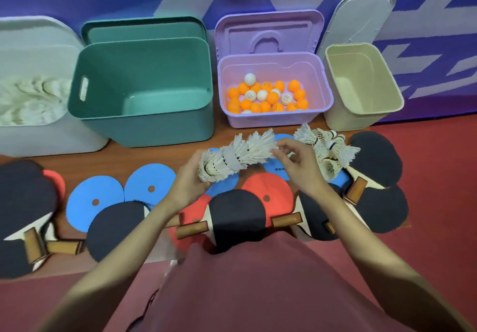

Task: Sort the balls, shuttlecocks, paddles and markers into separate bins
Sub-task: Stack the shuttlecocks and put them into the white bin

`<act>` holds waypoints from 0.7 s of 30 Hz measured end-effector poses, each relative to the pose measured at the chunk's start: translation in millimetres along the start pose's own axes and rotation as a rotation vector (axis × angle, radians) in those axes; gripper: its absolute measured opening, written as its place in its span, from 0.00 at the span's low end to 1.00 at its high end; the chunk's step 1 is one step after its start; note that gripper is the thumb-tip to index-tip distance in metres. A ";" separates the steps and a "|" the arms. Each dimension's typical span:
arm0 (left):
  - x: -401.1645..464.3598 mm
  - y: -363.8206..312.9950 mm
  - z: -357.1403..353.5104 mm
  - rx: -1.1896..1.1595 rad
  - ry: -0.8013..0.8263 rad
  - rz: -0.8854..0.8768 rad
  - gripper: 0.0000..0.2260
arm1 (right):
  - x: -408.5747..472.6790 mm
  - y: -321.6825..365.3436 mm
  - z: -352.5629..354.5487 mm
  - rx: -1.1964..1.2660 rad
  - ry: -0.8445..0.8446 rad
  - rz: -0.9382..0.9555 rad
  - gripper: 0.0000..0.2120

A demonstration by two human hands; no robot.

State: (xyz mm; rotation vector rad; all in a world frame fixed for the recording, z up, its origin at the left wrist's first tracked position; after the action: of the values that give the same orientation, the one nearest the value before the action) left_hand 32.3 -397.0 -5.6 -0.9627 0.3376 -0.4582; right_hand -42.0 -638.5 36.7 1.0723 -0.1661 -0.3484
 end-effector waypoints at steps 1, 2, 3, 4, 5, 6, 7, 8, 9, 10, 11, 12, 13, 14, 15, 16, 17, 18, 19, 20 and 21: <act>-4.6 2.5 13.7 -0.003 -0.012 -0.008 0.23 | 2.9 5.4 -10.0 0.018 0.016 0.005 0.01; -9.3 5.5 26.9 -0.005 -0.014 -0.023 0.23 | 5.8 11.3 -21.3 0.035 0.035 0.011 0.02; -14.3 8.9 40.8 0.010 -0.016 -0.040 0.23 | 8.3 18.4 -33.6 0.053 0.062 0.017 0.04; -19.4 13.0 55.7 0.045 -0.029 -0.061 0.22 | 10.2 26.8 -46.8 0.076 0.096 0.023 0.04; -24.4 16.5 72.2 0.092 -0.052 -0.071 0.21 | 11.9 35.4 -60.7 0.095 0.135 0.032 0.04; -29.4 21.5 89.8 0.136 -0.079 -0.069 0.20 | 13.3 45.4 -75.1 0.106 0.167 0.046 0.03; -33.6 26.0 107.5 0.164 -0.100 -0.064 0.21 | 15.2 55.1 -89.6 0.108 0.187 0.058 0.03; -37.4 29.8 125.1 0.189 -0.115 -0.067 0.22 | 18.0 64.9 -104.4 0.101 0.202 0.062 0.04; -41.0 31.1 142.4 0.216 -0.131 -0.081 0.22 | 21.0 76.2 -119.3 0.096 0.217 0.059 0.05; -44.0 32.1 160.6 0.245 -0.156 -0.094 0.21 | 25.2 87.8 -134.1 0.089 0.231 0.059 0.05; -46.0 30.8 178.9 0.267 -0.193 -0.101 0.20 | 30.6 100.5 -148.3 0.084 0.243 0.070 0.04; -46.4 29.8 197.8 0.279 -0.235 -0.100 0.19 | 36.9 113.9 -161.9 0.074 0.248 0.092 0.05; -45.9 29.0 217.0 0.284 -0.271 -0.104 0.19 | 43.8 128.9 -175.1 0.064 0.245 0.122 0.09; -44.2 29.1 235.2 0.291 -0.292 -0.124 0.19 | 51.0 145.2 -186.9 0.062 0.233 0.155 0.14; -41.5 33.1 254.3 0.303 -0.298 -0.146 0.19 | 58.4 161.2 -199.5 0.068 0.217 0.177 0.18; -38.1 39.5 273.7 0.326 -0.295 -0.167 0.18 | 65.7 175.6 -212.2 0.089 0.206 0.184 0.20; -33.2 46.5 292.8 0.356 -0.291 -0.171 0.18 | 73.6 187.9 -224.9 0.113 0.198 0.180 0.19; -27.7 54.7 312.6 0.385 -0.292 -0.162 0.20 | 81.5 200.3 -237.5 0.132 0.190 0.180 0.18; -22.1 60.3 331.3 0.400 -0.300 -0.152 0.23 | 89.6 212.6 -249.5 0.144 0.184 0.186 0.19; -15.9 65.8 349.5 0.409 -0.309 -0.142 0.24 | 98.0 224.5 -261.2 0.155 0.181 0.195 0.21; -9.9 66.6 366.2 0.425 -0.318 -0.140 0.26 | 107.2 236.2 -273.0 0.164 0.182 0.204 0.24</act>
State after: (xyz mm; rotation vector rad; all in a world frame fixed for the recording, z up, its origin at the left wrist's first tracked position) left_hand 210.8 -101.3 133.6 -0.6306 -0.1158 -0.4720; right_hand 186.6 -349.0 112.0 1.2312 -0.1409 -0.0532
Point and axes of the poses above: each hand's wrist, its own x-axis towards the middle knuckle, its own z-axis out of the back of the hand, y = z × x, the point moved 4 cm from there along x, towards the middle knuckle, and after that the axes turned 4 degrees about -z, right-handed, at the moved point
